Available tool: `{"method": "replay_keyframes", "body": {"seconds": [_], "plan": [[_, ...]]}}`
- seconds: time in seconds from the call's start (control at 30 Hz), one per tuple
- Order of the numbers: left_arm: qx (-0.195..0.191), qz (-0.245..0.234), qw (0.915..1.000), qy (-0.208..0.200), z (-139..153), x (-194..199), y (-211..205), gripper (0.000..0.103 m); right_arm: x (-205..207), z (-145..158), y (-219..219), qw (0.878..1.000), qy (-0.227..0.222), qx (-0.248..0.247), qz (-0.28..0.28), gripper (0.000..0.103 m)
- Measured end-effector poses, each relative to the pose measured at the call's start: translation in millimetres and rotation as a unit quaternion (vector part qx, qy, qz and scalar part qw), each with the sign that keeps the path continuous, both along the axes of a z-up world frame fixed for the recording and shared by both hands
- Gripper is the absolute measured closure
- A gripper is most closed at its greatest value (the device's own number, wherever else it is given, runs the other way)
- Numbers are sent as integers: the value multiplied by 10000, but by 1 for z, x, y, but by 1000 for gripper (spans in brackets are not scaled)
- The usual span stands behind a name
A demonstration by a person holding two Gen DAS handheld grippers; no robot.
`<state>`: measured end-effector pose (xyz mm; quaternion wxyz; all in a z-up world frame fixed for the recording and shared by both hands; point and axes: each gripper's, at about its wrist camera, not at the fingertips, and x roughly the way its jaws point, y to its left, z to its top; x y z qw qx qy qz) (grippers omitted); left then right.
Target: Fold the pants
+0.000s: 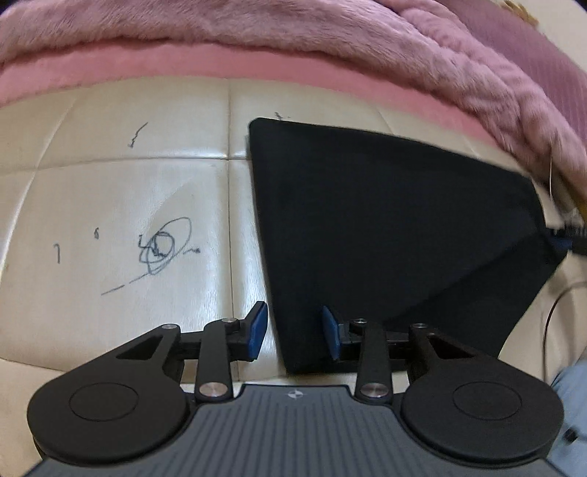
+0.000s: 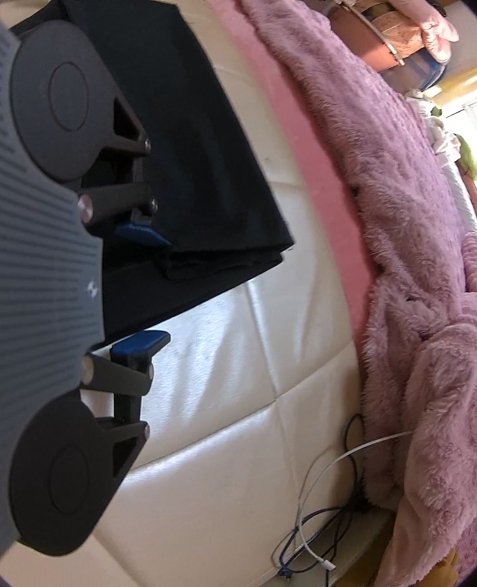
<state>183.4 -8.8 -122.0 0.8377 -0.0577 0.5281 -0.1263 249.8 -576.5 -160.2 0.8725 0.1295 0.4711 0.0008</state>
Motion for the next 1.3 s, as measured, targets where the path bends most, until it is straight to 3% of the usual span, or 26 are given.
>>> {"method": "replay_keyframes", "body": {"seconds": [0.13,0.23,0.33,0.47,0.53,0.67,0.87,0.93,1.03,1.07,1.13,1.3], "plan": [[141,-142,9998,22,2,-11,-2,60,-1,-4,0,10000,-35,-16,-19,57],[27,-107,9999,68,8,-13,3,60,0,-3,2,9999,8,-106,44,57],[-433,293,9985,-163,16,-2,17,56,2,1,1,10000,36,-57,50,58],[-1253,798,9889,65,0,29,37,56,6,9,-6,9999,-77,87,71,58],[-1581,900,9831,213,-11,40,44,61,10,7,-11,9994,-34,331,44,58],[-1892,972,9767,277,-24,47,47,64,16,3,-17,9979,13,651,8,58],[-2040,1131,9721,237,-32,49,50,89,23,-5,-18,9974,108,713,53,61],[-2003,1211,9719,237,-30,48,50,92,25,-5,-17,9976,136,677,96,61],[-1632,1188,9793,171,-22,48,45,93,25,-3,-13,9979,206,591,149,65],[-1575,1186,9802,204,-20,49,47,93,26,-2,-10,9978,244,584,175,72],[-1436,1216,9817,277,-17,48,57,93,25,-1,-3,9969,292,683,276,78],[-1055,1364,9840,448,-6,36,108,93,12,2,44,9940,474,737,659,79]]}}
